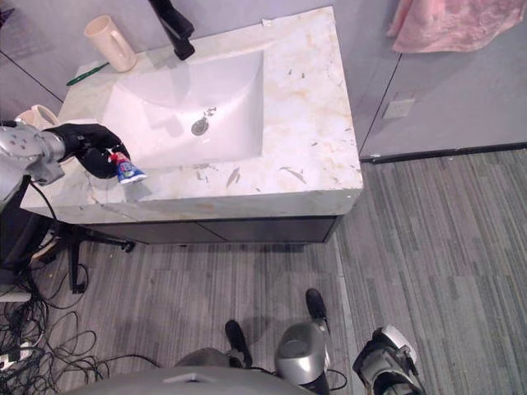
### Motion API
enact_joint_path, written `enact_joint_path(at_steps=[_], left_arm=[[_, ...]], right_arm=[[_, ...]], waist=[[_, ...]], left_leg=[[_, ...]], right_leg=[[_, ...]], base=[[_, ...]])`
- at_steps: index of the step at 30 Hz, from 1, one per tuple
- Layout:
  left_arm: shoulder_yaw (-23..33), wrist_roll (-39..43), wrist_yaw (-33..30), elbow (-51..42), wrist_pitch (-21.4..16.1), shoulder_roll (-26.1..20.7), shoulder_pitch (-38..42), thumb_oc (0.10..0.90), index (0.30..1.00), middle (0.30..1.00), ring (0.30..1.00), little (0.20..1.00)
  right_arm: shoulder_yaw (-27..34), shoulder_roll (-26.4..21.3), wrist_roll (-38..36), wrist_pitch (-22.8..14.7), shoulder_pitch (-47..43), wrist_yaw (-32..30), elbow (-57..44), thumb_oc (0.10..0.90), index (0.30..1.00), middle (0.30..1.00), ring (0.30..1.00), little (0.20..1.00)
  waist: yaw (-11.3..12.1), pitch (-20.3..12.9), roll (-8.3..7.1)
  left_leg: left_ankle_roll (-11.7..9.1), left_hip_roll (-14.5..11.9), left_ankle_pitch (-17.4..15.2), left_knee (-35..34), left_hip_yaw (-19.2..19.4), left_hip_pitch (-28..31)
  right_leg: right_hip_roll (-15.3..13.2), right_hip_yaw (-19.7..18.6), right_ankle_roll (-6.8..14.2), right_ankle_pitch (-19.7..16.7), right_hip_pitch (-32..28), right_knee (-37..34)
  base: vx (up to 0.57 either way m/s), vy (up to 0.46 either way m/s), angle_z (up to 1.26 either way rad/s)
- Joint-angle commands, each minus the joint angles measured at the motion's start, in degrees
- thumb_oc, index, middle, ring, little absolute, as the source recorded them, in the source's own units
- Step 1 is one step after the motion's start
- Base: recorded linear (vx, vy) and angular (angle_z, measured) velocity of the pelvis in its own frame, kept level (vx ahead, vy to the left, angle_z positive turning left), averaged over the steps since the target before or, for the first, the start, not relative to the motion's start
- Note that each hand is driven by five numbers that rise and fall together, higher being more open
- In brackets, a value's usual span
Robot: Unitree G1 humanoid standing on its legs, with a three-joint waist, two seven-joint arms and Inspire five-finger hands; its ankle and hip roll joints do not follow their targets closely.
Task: Organize the bathroom.
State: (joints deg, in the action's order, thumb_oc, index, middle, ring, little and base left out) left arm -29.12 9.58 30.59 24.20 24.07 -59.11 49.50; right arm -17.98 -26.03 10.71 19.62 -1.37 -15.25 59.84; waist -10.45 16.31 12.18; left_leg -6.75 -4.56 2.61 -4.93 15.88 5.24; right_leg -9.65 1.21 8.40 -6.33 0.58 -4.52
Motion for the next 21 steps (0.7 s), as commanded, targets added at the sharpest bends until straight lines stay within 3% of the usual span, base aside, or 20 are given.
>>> enact_joint_path(at_steps=[1, 7, 8, 13, 17, 19, 21], left_arm=[[8.35, 14.72, -2.77, -0.12, -0.31, 0.27, 0.44, 0.400, 0.300, 0.300, 0.300, 0.300], [12.28, 22.07, -7.78, -5.26, -0.98, 4.33, -1.63, 0.400, 0.300, 0.300, 0.300, 0.300], [12.60, 22.83, -9.00, -7.06, -0.82, 5.12, -1.71, 0.400, 0.300, 0.300, 0.300, 0.300], [11.46, 23.92, -10.34, -8.89, -0.81, 5.26, -0.71, 0.400, 0.300, 0.300, 0.300, 0.300], [10.51, 27.14, -11.30, -10.77, -0.01, 4.62, 0.84, 0.400, 0.300, 0.300, 0.300, 0.300], [10.68, 30.04, -13.41, -12.59, 0.79, 4.94, 1.95, 0.400, 0.300, 0.300, 0.300, 0.300], [11.06, 30.70, -14.53, -13.32, 1.44, 5.22, 2.22, 0.400, 0.300, 0.300, 0.300, 0.300]], right_arm=[[0.53, 0.53, -3.78, 1.69, 3.02, -3.27, 1.25, 0.800, 0.900, 0.900, 0.900, 0.900], [5.13, 1.75, -11.92, 0.21, 3.78, -9.41, 2.60, 0.800, 0.900, 0.900, 0.900, 0.900], [7.89, 1.32, -14.96, -0.37, 4.20, -11.93, 3.04, 0.800, 0.900, 0.900, 0.900, 0.900], [14.25, -1.52, -19.45, -0.81, 5.11, -17.39, 3.16, 0.800, 0.900, 0.900, 0.900, 0.900], [22.65, -8.93, -22.77, -2.46, 6.05, -19.95, 2.61, 0.800, 0.900, 0.900, 0.900, 0.900], [29.09, -14.17, -25.23, -5.83, 7.11, -22.67, 0.64, 0.800, 0.900, 0.900, 0.900, 0.900], [31.40, -15.52, -25.49, -6.95, 7.57, -23.53, -0.88, 0.800, 0.900, 0.900, 0.900, 0.900]], waist=[[0.87, -4.92, -3.35], [1.32, -6.77, -6.33], [1.49, -7.87, -7.41], [1.70, -9.78, -9.73], [1.95, -11.36, -11.93], [1.90, -12.24, -13.09], [1.87, -12.75, -13.50]], left_leg=[[1.32, -0.90, -7.58, 11.74, 3.10, -2.98], [1.37, -1.85, -8.05, 11.24, 3.58, -1.73], [1.33, -2.18, -8.20, 10.92, 3.64, -1.13], [1.16, -2.64, -8.47, 10.29, 3.49, 0.21], [0.79, -2.94, -8.42, 9.59, 2.92, 1.17], [0.57, -3.08, -8.46, 8.93, 2.46, 1.99], [0.47, -3.11, -8.07, 8.47, 2.52, 2.00]], right_leg=[[-1.45, 1.60, 2.71, 3.41, 2.06, 2.82], [-0.31, 1.26, 2.59, 3.43, 0.89, 1.91], [0.24, 1.13, 2.61, 3.43, 0.26, 1.31], [1.10, 0.95, 2.70, 3.56, -0.98, 0.37], [1.69, 0.95, 2.72, 3.65, -1.78, -0.04], [1.97, 1.29, 2.84, 3.88, -2.49, -0.16], [2.04, 1.25, 2.77, 3.61, -2.21, -0.22]], base=[[0.03, -0.074, 0.02], [0.03, -0.111, -0.01], [0.07, -0.170, -0.01], [0.04, -0.114, -0.07], [0.04, -0.098, -0.02], [0.04, -0.079, 0.08], [0.01, -0.040, 0.10]])
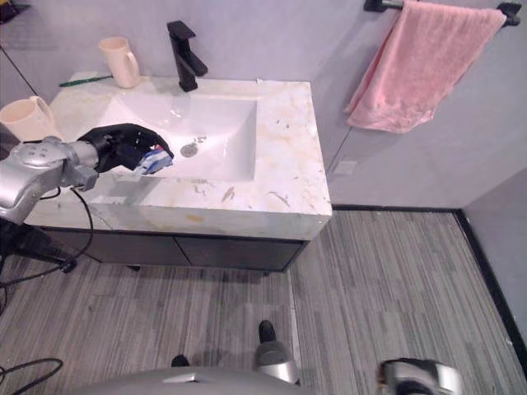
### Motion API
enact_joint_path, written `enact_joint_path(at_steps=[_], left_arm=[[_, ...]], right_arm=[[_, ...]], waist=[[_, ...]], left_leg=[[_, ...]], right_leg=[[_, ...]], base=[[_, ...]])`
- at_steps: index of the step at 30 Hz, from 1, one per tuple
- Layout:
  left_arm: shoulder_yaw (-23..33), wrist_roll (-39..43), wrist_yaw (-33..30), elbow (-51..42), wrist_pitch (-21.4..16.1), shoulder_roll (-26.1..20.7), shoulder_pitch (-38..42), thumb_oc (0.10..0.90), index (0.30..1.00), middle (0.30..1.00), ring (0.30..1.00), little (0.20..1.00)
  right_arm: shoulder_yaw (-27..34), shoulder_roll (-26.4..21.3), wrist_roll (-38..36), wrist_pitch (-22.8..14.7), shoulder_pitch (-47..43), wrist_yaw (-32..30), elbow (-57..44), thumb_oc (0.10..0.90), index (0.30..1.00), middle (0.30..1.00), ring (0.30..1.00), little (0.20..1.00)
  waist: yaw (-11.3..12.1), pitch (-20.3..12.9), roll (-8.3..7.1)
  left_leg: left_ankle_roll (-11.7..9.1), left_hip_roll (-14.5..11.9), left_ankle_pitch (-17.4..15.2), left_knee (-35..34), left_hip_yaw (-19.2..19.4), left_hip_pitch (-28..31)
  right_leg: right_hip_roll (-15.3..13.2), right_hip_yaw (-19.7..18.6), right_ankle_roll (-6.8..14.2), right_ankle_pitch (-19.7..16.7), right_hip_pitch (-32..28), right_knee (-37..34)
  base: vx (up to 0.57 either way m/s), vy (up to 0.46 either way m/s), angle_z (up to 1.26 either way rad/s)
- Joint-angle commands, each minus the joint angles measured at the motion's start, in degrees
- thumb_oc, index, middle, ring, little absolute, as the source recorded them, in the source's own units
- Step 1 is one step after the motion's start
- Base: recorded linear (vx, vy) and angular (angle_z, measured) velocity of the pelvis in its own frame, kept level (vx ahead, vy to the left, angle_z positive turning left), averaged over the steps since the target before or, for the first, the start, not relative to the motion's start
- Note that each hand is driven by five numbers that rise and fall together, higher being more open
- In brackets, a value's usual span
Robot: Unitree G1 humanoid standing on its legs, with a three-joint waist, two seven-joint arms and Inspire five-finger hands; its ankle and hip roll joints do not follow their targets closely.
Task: Organize the bathroom.
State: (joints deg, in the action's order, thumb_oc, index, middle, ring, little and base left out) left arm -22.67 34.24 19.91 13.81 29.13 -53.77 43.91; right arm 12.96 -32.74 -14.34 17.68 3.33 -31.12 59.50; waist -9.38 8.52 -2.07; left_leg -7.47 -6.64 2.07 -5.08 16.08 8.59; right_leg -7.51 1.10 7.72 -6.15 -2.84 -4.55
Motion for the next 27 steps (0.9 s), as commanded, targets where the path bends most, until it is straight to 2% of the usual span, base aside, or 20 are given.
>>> enact_joint_path(at_steps=[1, 3, 4, 5, 6, 7, 8, 9, 10, 12, 13, 20, 24, 25, 27], left_arm=[[5.53, 7.12, -5.39, -3.74, -2.87, 0.18, 8.00, 0.400, 0.300, 0.300, 0.300, 0.300], [6.48, 7.42, -5.96, -4.18, -2.00, 0.31, 7.88, 0.400, 0.300, 0.300, 0.300, 0.300], [7.30, 7.81, -6.39, -4.50, -1.54, 0.36, 7.49, 0.400, 0.300, 0.300, 0.300, 0.300], [7.36, 7.80, -6.41, -4.58, -1.50, 0.47, 7.42, 0.400, 0.300, 0.300, 0.300, 0.300], [9.02, 6.88, -5.66, -4.83, -1.00, 0.17, 6.37, 0.400, 0.300, 0.300, 0.300, 0.300], [9.59, 6.71, -5.57, -5.09, -0.81, 0.26, 5.95, 0.400, 0.300, 0.300, 0.300, 0.300], [11.62, 5.99, -4.79, -5.28, -0.36, 0.27, 4.25, 0.400, 0.300, 0.300, 0.300, 0.300], [12.42, 5.50, -4.38, -5.35, -0.26, 0.35, 3.57, 0.400, 0.300, 0.300, 0.300, 0.300], [13.85, 5.21, -3.81, -4.89, -0.31, 0.47, 2.39, 0.400, 0.300, 0.300, 0.300, 0.300], [15.14, 4.92, -3.08, -4.44, -0.43, 0.82, 1.41, 0.400, 0.300, 0.300, 0.300, 0.300], [16.70, 5.24, -2.19, -3.14, -0.49, 1.00, 0.37, 0.400, 0.300, 0.300, 0.300, 0.300], [19.16, 10.13, -1.10, -0.97, -0.87, 3.67, -3.32, 0.400, 0.300, 0.300, 0.300, 0.300], [20.88, 12.76, -1.83, -3.42, -0.22, 6.17, -7.10, 0.400, 0.300, 0.300, 0.300, 0.300], [21.66, 15.65, -3.32, -5.08, 0.62, 7.78, -9.05, 0.400, 0.300, 0.300, 0.300, 0.300], [22.40, 17.65, -3.85, -6.52, 1.50, 9.47, -10.78, 0.400, 0.300, 0.300, 0.300, 0.300]], right_arm=[[4.47, -11.43, 0.95, -8.03, 3.70, -9.12, -4.16, 0.800, 0.900, 0.900, 0.900, 0.900], [8.05, -14.13, 2.74, -9.35, 4.56, -10.30, -9.74, 0.800, 0.900, 0.900, 0.900, 0.900], [11.13, -15.82, 5.10, -11.29, 5.15, -10.98, -14.69, 0.800, 0.900, 0.900, 0.900, 0.900], [11.38, -15.77, 5.21, -11.20, 5.42, -10.96, -14.94, 0.800, 0.900, 0.900, 0.900, 0.900], [15.47, -17.99, 8.09, -11.36, 5.51, -10.06, -23.28, 0.800, 0.900, 0.900, 0.900, 0.900], [16.65, -18.20, 8.89, -11.76, 5.93, -9.68, -25.44, 0.800, 0.900, 0.900, 0.900, 0.900], [20.10, -19.08, 12.66, -10.50, 6.14, -8.07, -36.94, 0.800, 0.900, 0.900, 0.900, 0.900], [21.08, -18.93, 13.31, -10.68, 6.28, -6.93, -40.80, 0.800, 0.900, 0.900, 0.900, 0.900], [21.89, -18.53, 15.15, -11.01, 5.68, -4.27, -49.16, 0.800, 0.900, 0.900, 0.900, 0.900], [21.45, -17.63, 16.26, -13.22, 4.66, -1.38, -54.95, 0.800, 0.900, 0.900, 0.900, 0.900], [20.63, -17.88, 14.50, -14.76, 3.05, 4.36, -63.88, 0.800, 0.900, 0.900, 0.900, 0.900], [12.95, -16.37, 3.24, -20.89, -4.17, 20.34, -75.34, 0.800, 0.900, 0.900, 0.900, 0.900], [8.82, -14.74, -4.17, -19.70, -6.08, 29.53, -79.12, 0.800, 0.900, 0.900, 0.900, 0.900], [7.07, -13.55, -5.75, -19.20, -6.31, 33.60, -80.49, 0.800, 0.900, 0.900, 0.900, 0.900], [5.01, -12.51, -7.45, -18.82, -6.54, 37.37, -81.96, 0.800, 0.900, 0.900, 0.900, 0.900]], waist=[[0.50, -5.51, 0.16], [0.09, -5.92, -0.16], [-0.14, -6.50, -0.44], [-0.06, -6.53, -0.36], [-0.65, -6.83, -0.54], [-0.64, -6.95, -0.50], [-1.01, -7.42, -0.19], [-1.04, -7.63, -0.14], [-1.37, -7.98, 0.31], [-1.42, -8.34, 0.54], [-1.64, -8.73, 1.15], [-0.93, -9.60, 2.25], [-0.69, -9.92, 2.38], [-0.51, -9.89, 2.27], [-0.23, -9.89, 2.14]], left_leg=[[1.11, -1.08, -7.50, 8.05, 2.28, -0.89], [1.03, -1.20, -7.72, 7.60, 2.22, -0.27], [0.96, -1.19, -7.38, 7.17, 2.31, -0.21], [0.96, -1.19, -7.37, 7.12, 2.31, -0.19], [1.08, -1.25, -7.78, 6.65, 2.27, 0.50], [1.08, -1.22, -7.47, 6.46, 2.28, 0.46], [1.30, -1.19, -7.80, 5.94, 2.35, 1.08], [1.32, -1.16, -7.42, 5.76, 2.49, 0.99], [1.52, -1.18, -7.87, 5.37, 2.75, 1.57], [1.67, -1.12, -7.45, 4.82, 3.07, 1.66], [1.86, -1.08, -7.37, 3.71, 3.60, 2.37], [1.98, -0.67, -7.14, 1.90, 4.31, 3.44], [1.96, -0.53, -6.99, 1.71, 4.12, 3.46], [1.93, -0.42, -7.00, 1.87, 3.90, 3.42], [1.91, -0.35, -7.02, 2.03, 3.70, 3.38]], right_leg=[[0.05, 1.44, 3.53, 3.42, 1.16, -0.21], [0.23, 1.54, 3.63, 3.59, 0.88, -0.18], [0.41, 1.38, 3.54, 3.29, 1.18, -0.27], [0.42, 1.38, 3.54, 3.30, 1.19, -0.26], [0.65, 1.33, 3.63, 3.65, 0.96, -0.22], [0.70, 1.24, 3.53, 3.37, 1.11, -0.30], [0.97, 1.01, 3.65, 3.67, 1.12, -0.25], [1.03, 0.84, 3.52, 3.30, 1.42, -0.38], [1.16, 0.63, 3.70, 3.65, 1.46, -0.31], [1.28, 0.21, 3.56, 3.21, 2.00, -0.43], [1.47, -0.11, 3.51, 3.22, 2.35, -0.43], [1.92, -0.73, 3.18, 3.13, 3.15, -0.45], [2.11, -0.91, 2.90, 3.22, 3.14, -0.45], [2.08, -0.88, 2.80, 3.20, 3.07, -0.45], [2.05, -0.78, 2.76, 3.14, 3.08, -0.43]], base=[[0.01, -0.035, 0.06], [0.00, 0.000, 0.00], [0.00, 0.000, 0.00], [0.00, -0.011, -0.05], [0.00, -0.001, -0.06], [0.02, 0.012, -0.09], [-0.02, -0.001, -0.09], [0.02, 0.027, -0.12], [-0.02, 0.011, -0.14], [-0.02, 0.026, -0.15], [-0.01, 0.035, -0.08], [-0.01, 0.016, -0.06], [0.00, 0.001, 0.01], [0.00, 0.000, 0.04], [0.00, -0.001, 0.02]])
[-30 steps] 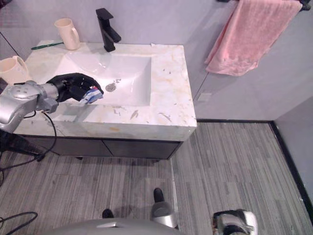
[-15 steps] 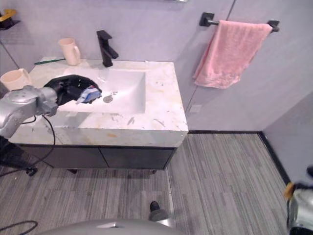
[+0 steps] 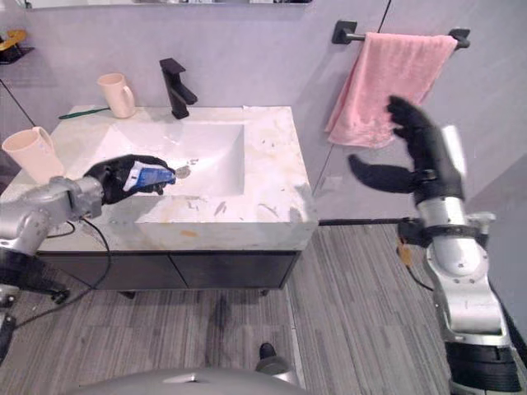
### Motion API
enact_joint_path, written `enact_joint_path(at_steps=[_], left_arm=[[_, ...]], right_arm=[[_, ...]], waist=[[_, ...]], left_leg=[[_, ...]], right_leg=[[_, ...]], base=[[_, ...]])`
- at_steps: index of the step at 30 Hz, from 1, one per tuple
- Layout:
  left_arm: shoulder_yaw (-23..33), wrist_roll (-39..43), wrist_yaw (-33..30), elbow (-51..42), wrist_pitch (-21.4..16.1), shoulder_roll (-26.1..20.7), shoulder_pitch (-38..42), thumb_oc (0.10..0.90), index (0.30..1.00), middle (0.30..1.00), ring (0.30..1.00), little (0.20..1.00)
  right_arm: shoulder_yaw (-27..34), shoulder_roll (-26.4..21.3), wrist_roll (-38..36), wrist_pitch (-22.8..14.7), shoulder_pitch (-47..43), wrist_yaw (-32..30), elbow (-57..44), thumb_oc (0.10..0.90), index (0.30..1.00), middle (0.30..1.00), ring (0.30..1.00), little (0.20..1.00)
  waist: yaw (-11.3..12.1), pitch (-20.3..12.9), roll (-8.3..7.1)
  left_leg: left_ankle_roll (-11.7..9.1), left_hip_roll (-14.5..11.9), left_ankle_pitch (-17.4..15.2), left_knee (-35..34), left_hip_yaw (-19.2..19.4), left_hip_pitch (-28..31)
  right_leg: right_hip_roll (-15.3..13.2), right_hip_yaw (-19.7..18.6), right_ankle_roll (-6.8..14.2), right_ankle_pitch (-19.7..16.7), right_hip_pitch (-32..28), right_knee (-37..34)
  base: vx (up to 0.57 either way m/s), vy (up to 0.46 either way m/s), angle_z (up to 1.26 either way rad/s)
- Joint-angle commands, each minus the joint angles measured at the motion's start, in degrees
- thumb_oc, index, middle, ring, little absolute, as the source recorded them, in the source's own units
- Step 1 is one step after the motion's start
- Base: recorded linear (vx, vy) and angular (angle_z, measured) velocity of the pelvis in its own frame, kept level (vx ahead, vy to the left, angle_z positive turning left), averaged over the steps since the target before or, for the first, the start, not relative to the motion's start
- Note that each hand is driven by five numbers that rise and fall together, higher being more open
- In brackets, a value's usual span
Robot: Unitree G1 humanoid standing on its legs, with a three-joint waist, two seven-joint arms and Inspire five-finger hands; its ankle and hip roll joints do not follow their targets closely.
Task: Organize the bathroom.
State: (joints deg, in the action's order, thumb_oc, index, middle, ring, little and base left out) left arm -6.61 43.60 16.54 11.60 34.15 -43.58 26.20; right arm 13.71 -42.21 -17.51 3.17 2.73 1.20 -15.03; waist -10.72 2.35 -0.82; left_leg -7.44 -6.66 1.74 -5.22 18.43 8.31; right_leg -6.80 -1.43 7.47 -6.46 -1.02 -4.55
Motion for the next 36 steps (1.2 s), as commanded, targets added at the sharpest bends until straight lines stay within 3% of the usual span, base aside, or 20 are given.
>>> enact_joint_path(at_steps=[1, 6, 12, 23, 30, 36], left_arm=[[6.74, 9.50, -1.31, -5.32, -3.34, 0.04, 5.77, 0.400, 0.300, 0.300, 0.300, 0.300], [7.53, 17.72, -6.88, -9.28, -2.97, 4.78, 1.65, 0.400, 0.300, 0.300, 0.300, 0.300], [6.79, 19.88, -9.95, -10.93, -4.82, 7.69, -0.52, 0.400, 0.300, 0.300, 0.300, 0.300], [6.82, 14.13, -14.94, -11.16, -8.87, 5.28, 0.58, 0.400, 0.300, 0.300, 0.300, 0.300], [8.88, 7.64, -20.37, -7.18, -12.45, 3.47, 1.71, 0.400, 0.300, 0.300, 0.300, 0.300], [8.45, 8.66, -23.34, -5.78, -15.00, 4.22, 4.25, 0.400, 0.300, 0.300, 0.300, 0.300]], right_arm=[[3.30, -2.68, -3.82, -4.23, -6.09, 6.10, -8.10, 0.800, 0.900, 0.900, 0.900, 0.900], [-2.38, -0.77, -2.84, -4.17, -7.47, 10.04, -11.32, 0.800, 0.900, 0.900, 0.900, 0.900], [-6.97, -1.11, 3.57, -4.18, -9.99, 10.20, -12.96, 0.800, 0.900, 0.900, 0.900, 0.900], [-9.55, -3.74, 10.16, -7.26, -13.81, 8.71, -14.78, 0.800, 0.900, 0.900, 0.900, 0.900], [-10.62, -4.39, 8.34, -8.45, -16.64, 10.93, -16.82, 0.800, 0.900, 0.900, 0.900, 0.900], [-13.00, -3.84, 6.15, -8.07, -19.18, 12.68, -17.83, 0.800, 0.900, 0.900, 0.900, 0.900]], waist=[[1.14, -3.71, 0.86], [1.61, -3.48, 0.79], [1.90, -3.26, 0.78], [2.28, -3.31, 1.10], [2.46, -3.50, 1.21], [2.21, -3.62, 1.11]], left_leg=[[1.88, -0.32, -6.68, 2.26, 1.28, 3.61], [1.88, -0.24, -6.49, 2.28, 0.74, 3.64], [1.90, -0.01, -6.48, 2.69, 0.25, 3.61], [1.89, 0.09, -6.55, 3.03, 0.07, 3.93], [1.83, 0.25, -6.54, 2.97, -0.37, 4.10], [1.69, 0.18, -6.61, 3.09, -0.21, 4.33]], right_leg=[[1.32, 1.79, 2.97, 3.44, 1.24, -0.43], [1.41, 1.83, 2.61, 3.44, 1.03, -0.44], [1.51, 1.58, 2.26, 3.51, 0.67, -0.39], [1.68, 1.82, 1.98, 3.81, -0.12, -0.34], [1.83, 1.82, 1.86, 4.14, -0.56, -0.26], [1.84, 1.95, 1.75, 4.41, -0.85, -0.10]], base=[[0.00, 0.000, 0.00], [0.00, 0.000, 0.00], [0.00, 0.003, 0.01], [0.00, 0.000, 0.00], [0.00, 0.000, 0.00], [0.02, -0.008, 0.00]])
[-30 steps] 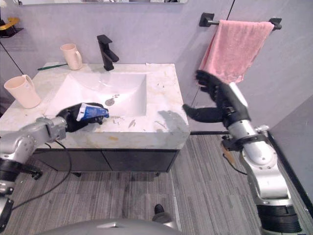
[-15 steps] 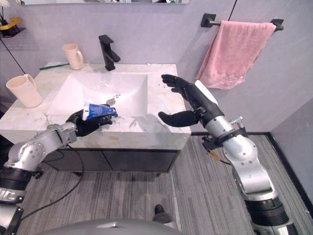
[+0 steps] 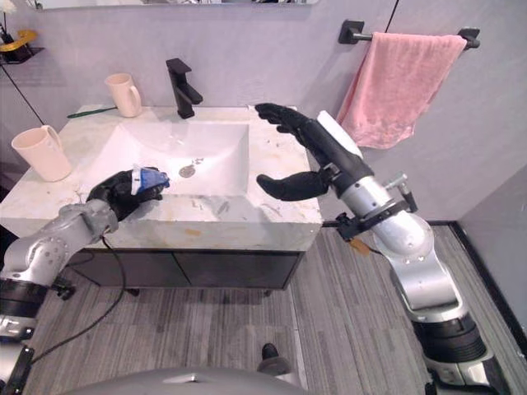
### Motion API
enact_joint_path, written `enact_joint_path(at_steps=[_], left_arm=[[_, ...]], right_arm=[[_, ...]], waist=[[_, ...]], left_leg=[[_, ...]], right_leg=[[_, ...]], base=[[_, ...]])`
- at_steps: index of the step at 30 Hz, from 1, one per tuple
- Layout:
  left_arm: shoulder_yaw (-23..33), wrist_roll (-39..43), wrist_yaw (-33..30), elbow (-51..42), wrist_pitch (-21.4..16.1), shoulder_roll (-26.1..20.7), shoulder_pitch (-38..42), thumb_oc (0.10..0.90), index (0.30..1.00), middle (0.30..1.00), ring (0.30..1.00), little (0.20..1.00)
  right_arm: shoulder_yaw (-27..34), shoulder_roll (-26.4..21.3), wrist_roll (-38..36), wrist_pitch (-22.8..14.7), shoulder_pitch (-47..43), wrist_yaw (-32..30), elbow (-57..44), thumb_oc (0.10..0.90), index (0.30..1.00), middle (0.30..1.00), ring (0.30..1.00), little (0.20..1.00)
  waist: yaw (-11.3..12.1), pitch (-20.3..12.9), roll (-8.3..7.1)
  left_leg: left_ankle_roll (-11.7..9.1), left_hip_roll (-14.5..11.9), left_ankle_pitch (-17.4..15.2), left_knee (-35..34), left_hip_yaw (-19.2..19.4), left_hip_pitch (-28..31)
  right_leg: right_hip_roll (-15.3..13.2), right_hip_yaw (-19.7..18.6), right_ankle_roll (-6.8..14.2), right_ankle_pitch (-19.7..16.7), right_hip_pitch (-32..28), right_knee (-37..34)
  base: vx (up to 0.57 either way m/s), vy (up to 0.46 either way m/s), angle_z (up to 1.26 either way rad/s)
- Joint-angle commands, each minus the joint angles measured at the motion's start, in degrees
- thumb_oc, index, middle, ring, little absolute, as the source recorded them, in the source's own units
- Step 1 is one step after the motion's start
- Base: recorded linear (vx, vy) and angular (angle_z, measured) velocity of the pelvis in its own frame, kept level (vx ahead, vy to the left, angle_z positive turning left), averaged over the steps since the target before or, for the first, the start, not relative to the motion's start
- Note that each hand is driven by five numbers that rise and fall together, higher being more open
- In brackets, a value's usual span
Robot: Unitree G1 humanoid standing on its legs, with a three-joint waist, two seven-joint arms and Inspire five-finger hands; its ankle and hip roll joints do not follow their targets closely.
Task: Organize the bathroom.
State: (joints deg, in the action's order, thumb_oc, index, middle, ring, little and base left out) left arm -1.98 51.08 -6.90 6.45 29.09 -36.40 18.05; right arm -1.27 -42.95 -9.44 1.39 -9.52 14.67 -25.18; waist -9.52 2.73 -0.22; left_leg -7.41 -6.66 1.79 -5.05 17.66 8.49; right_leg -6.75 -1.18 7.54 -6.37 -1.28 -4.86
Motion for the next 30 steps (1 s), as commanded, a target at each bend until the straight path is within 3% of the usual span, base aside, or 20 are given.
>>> enact_joint_path(at_steps=[1, 8, 11, 21, 30], left_arm=[[3.75, 1.18, -0.27, -0.56, -10.03, -2.56, 12.87, 0.400, 0.300, 0.300, 0.300, 0.300], [2.19, 0.57, -1.66, -1.50, -11.46, -0.49, 13.35, 0.400, 0.300, 0.300, 0.300, 0.300], [0.52, 0.88, -2.86, -2.44, -12.33, 1.02, 13.87, 0.400, 0.300, 0.300, 0.300, 0.300], [-5.22, 3.05, -2.70, -2.12, -12.09, 6.39, 16.48, 0.400, 0.300, 0.300, 0.300, 0.300], [-7.21, 5.64, -1.69, -2.23, -11.37, 8.23, 18.55, 0.400, 0.300, 0.300, 0.300, 0.300]], right_arm=[[1.39, -2.62, -3.00, -5.76, -7.36, -0.33, -7.91, 0.800, 0.900, 0.900, 0.900, 0.900], [-2.30, 0.77, -9.07, -0.42, -9.12, -0.57, -8.21, 0.800, 0.900, 0.900, 0.900, 0.900], [-6.42, 4.93, -13.87, 2.68, -10.80, -2.00, -8.05, 0.800, 0.900, 0.900, 0.900, 0.900], [-18.13, 15.56, -11.49, 5.29, -18.08, -11.52, -2.86, 0.800, 0.900, 0.900, 0.900, 0.900], [-21.29, 18.59, -9.99, 7.81, -22.44, -16.19, 0.24, 0.800, 0.900, 0.900, 0.900, 0.900]], waist=[[0.87, -3.93, 0.53], [0.88, -3.69, 0.70], [1.41, -3.56, 0.82], [4.10, -3.39, 0.86], [5.62, -3.64, 0.91]], left_leg=[[1.67, 0.15, -6.69, 3.04, 0.64, 4.18], [1.65, 0.07, -6.69, 3.13, 0.69, 4.33], [1.54, 0.01, -6.52, 3.18, 0.31, 4.25], [1.40, 0.09, -6.13, 3.70, -1.78, 3.66], [1.16, 0.14, -5.77, 3.27, -3.15, 3.63]], right_leg=[[1.86, 1.57, 1.59, 4.39, -0.65, 0.27], [2.01, 1.24, 1.35, 4.67, -0.92, 0.27], [1.90, 1.53, 1.25, 4.87, -1.27, 0.24], [1.33, 3.32, 0.97, 5.22, -2.35, -0.01], [1.10, 4.53, 0.81, 5.62, -3.04, -0.14]], base=[[0.00, 0.000, 0.00], [0.00, 0.000, 0.00], [0.01, 0.005, 0.00], [0.02, -0.002, 0.05], [0.02, -0.005, 0.11]])
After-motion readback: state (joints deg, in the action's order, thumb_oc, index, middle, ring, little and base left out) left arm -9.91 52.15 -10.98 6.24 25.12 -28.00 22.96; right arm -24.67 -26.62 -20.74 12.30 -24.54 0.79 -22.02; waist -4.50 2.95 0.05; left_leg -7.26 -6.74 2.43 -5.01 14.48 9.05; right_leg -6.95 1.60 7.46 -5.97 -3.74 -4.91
